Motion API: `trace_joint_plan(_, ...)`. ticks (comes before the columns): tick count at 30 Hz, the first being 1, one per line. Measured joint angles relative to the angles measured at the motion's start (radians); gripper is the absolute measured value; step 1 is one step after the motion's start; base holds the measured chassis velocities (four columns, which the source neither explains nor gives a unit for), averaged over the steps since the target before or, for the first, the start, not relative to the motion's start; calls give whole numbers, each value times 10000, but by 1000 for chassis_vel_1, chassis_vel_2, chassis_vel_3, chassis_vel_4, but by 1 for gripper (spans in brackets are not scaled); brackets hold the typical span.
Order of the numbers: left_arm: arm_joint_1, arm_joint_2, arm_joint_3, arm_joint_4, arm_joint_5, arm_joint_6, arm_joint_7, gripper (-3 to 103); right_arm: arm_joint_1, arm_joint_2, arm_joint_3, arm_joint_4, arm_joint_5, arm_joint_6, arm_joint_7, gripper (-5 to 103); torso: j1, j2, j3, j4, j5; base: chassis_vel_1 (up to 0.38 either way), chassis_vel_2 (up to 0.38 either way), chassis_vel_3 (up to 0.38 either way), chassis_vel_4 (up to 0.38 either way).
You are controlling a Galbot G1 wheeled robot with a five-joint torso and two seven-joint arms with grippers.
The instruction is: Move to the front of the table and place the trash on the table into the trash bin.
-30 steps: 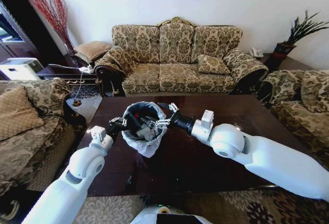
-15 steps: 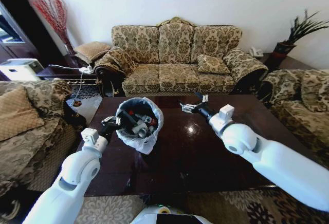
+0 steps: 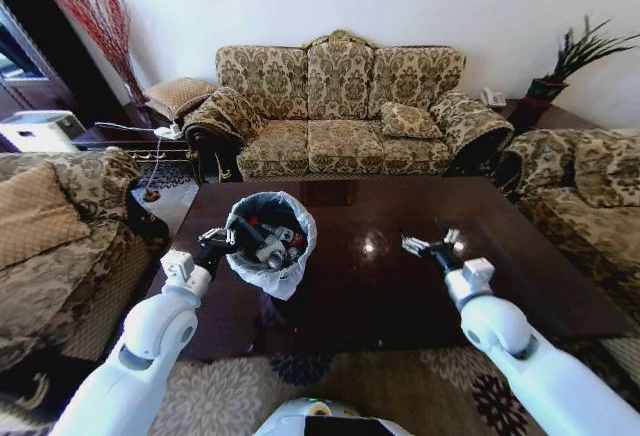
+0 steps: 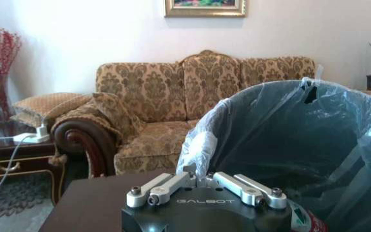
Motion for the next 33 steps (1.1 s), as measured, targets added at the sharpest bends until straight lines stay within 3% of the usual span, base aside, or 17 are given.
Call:
trace_joint_plan(5, 82, -103, -65, -53, -1, -75, -53, 1, -336, 276, 373, -101, -173, 110, -35, 100, 5, -1, 3, 0, 15, 338, -286, -348, 308)
trace_joint_plan(7, 112, -119, -94, -58, -6, -129, -110, 1, -414, 321, 441, -75, -187, 114, -36, 100, 6, -1, 3, -3, -9, 333, -350, -325, 340)
trace_joint_plan(10, 121, -120, -115, -79, -12, -153, -181, 1, -459, 375, 453, -15, -232, 114, -33, 100, 3, -1, 3, 3, 13, 334, -348, -327, 343)
trace_joint_plan(23, 264, -236, -238, -122, 37, -327, -509, 1, -640, 754, 224, -1, -778, 526, -323, 100, -3, 1, 0, -3, 4, 329, -344, -327, 316)
trace_joint_plan(26, 320, -377, -308, -93, 335, -327, -588, 1, -612, 782, 207, -41, -805, 527, -325, 100, -6, 5, -3, -1, 3, 142, -123, -135, 156)
trace_joint_plan(29, 552, -650, -566, 26, 1338, -361, -410, 1, -512, 792, 191, -125, -835, 529, -291, 100, 9, -3, 6, -1, 6, 22, -30, -12, 20)
trace_joint_plan(33, 914, -659, -891, -145, 1592, -279, -137, 1, -426, 796, 189, -221, -843, 534, -242, 100, 24, -9, 12, 2, 6, -32, 63, 71, -29)
